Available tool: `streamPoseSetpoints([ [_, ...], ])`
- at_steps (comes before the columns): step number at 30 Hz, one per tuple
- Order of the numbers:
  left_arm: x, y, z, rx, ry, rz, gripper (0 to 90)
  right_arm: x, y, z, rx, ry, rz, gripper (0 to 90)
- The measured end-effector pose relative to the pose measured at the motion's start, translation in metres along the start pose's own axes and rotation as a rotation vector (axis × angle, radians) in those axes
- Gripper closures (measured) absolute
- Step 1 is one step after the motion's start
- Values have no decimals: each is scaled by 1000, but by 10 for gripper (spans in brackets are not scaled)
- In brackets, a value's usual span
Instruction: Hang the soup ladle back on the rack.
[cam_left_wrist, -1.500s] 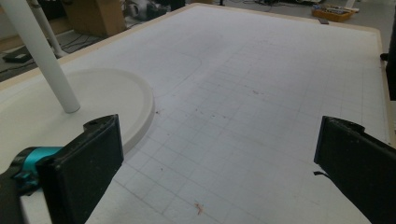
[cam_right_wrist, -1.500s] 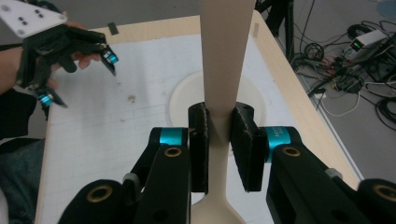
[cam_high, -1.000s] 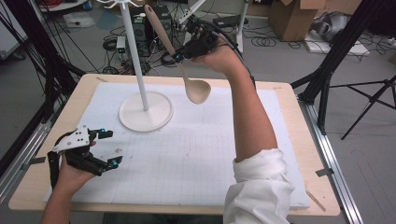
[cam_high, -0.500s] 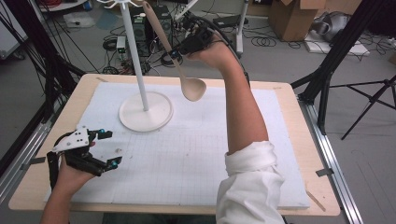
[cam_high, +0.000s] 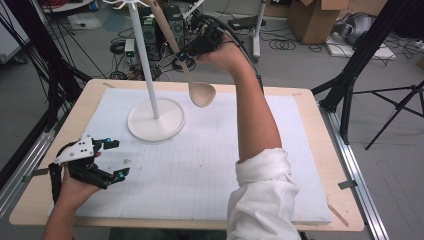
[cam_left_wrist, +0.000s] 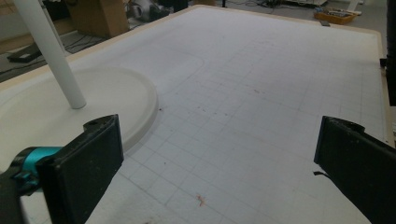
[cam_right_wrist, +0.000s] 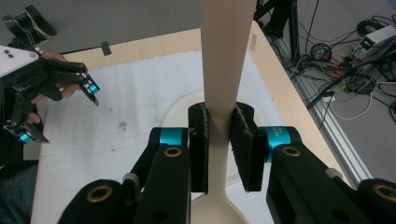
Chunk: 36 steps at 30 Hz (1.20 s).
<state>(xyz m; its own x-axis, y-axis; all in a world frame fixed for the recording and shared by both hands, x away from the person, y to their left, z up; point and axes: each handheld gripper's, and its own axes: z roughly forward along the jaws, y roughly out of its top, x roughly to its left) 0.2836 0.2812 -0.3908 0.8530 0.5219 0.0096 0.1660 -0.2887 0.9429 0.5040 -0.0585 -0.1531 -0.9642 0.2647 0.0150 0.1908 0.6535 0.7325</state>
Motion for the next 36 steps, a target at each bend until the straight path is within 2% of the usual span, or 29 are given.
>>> streamPoseSetpoints([
  [15,0,0,-2,0,4,3,16,-5,-5,-1,-29,20,11,776],
  [20,0,0,-1,1,4,0,16,-4,-6,0,-10,17,15,776],
  [36,0,0,-2,1,3,1,17,-4,0,10,2,35,6,776],
])
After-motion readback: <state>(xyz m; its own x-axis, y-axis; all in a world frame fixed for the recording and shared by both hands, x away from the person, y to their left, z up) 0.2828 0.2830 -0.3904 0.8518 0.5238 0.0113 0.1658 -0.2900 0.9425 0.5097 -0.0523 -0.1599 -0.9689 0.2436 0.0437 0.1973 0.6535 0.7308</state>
